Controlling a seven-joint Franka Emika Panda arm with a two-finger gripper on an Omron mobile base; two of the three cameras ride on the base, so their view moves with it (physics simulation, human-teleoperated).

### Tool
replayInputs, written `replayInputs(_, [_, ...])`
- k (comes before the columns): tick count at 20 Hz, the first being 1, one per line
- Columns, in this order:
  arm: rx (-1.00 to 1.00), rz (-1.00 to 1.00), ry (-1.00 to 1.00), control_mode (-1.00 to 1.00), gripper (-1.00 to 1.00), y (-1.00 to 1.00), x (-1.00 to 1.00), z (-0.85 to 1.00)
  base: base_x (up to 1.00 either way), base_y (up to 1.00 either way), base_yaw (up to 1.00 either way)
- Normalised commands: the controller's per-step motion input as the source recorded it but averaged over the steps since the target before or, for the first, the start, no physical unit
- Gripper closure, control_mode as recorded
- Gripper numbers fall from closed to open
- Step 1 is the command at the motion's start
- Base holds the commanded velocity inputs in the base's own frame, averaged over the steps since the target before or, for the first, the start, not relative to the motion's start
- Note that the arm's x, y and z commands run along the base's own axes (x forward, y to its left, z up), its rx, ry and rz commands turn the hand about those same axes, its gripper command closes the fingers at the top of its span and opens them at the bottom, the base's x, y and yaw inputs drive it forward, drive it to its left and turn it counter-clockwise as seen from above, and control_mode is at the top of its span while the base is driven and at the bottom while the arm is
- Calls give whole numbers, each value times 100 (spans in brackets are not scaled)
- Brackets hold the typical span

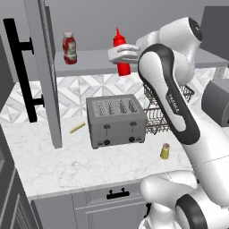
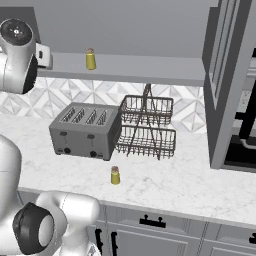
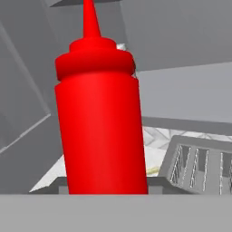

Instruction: Put the shaker and condiment bottle from the counter next to their counterparts in the cabinet.

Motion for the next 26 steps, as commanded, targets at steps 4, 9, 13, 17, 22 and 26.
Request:
replayInputs(4, [0, -24, 0, -100, 100, 37, 6, 18, 0, 0, 0])
replayInputs(9, [0, -5, 0, -100, 100, 1, 2, 0, 0, 0, 0])
replayInputs(13, [0, 0, -1, -100, 100, 0, -2, 0, 0, 0, 0])
replayInputs(17, [1, -2, -3, -100, 100, 0, 17, 10, 0, 0, 0])
replayInputs(22, [0, -1, -15, -100, 100, 0, 19, 18, 0, 0, 0])
replayInputs(26, [0, 0, -24, -100, 100, 0, 9, 1, 0, 0, 0])
